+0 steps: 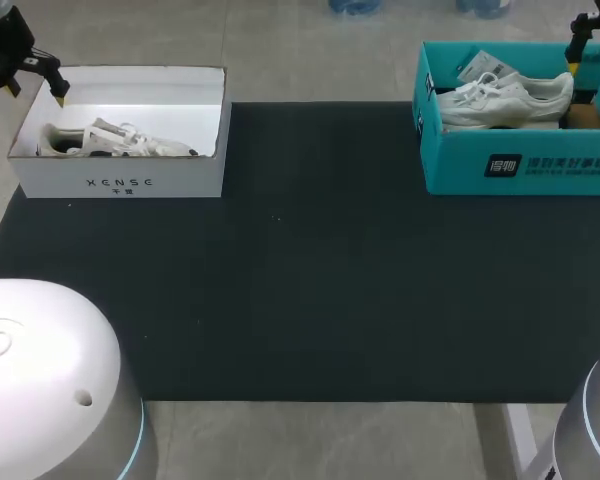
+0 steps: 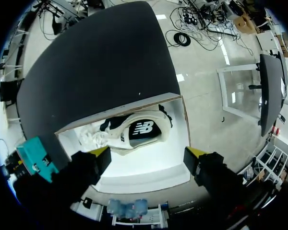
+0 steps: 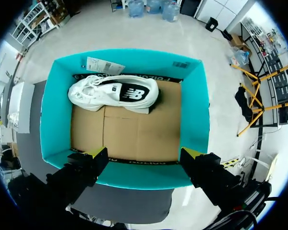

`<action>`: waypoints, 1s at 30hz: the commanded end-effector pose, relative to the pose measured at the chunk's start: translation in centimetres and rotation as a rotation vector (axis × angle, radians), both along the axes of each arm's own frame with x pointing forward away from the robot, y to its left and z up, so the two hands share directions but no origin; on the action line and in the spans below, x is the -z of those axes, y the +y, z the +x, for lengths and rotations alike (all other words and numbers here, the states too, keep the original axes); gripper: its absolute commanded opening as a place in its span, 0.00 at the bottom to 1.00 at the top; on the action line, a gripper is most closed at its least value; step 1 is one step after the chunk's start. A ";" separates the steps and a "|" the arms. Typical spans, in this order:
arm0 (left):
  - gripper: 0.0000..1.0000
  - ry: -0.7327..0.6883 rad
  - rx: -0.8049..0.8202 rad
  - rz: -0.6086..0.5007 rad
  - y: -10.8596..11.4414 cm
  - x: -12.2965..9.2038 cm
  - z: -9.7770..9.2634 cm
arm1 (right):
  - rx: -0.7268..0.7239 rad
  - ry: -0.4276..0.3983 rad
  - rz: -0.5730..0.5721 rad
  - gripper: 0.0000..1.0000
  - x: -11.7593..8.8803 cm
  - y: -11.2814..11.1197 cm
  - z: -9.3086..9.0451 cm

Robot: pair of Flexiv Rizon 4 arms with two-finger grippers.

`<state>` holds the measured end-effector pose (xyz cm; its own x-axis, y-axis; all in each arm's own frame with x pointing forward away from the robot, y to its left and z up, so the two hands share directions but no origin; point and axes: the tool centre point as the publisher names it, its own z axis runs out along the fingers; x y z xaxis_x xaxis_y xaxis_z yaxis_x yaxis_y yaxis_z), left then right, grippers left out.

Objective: Take the shoe out of the shoebox, open the shoe tongue, remove and reinsert the insole, then place the shoe into the shoebox

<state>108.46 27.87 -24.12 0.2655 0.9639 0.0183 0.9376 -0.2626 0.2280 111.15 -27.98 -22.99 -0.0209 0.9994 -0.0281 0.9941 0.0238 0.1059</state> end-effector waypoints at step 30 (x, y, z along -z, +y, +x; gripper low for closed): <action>1.00 -0.001 0.000 0.002 0.0 0.0 -0.1 | 0.084 0.034 0.012 1.00 8.6 -0.8 9.6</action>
<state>108.46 27.87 -24.11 0.2655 0.9639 0.0183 0.9376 -0.2626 0.2280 119.60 -28.05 -30.12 0.0689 0.9970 -0.0360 0.9939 -0.0655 0.0882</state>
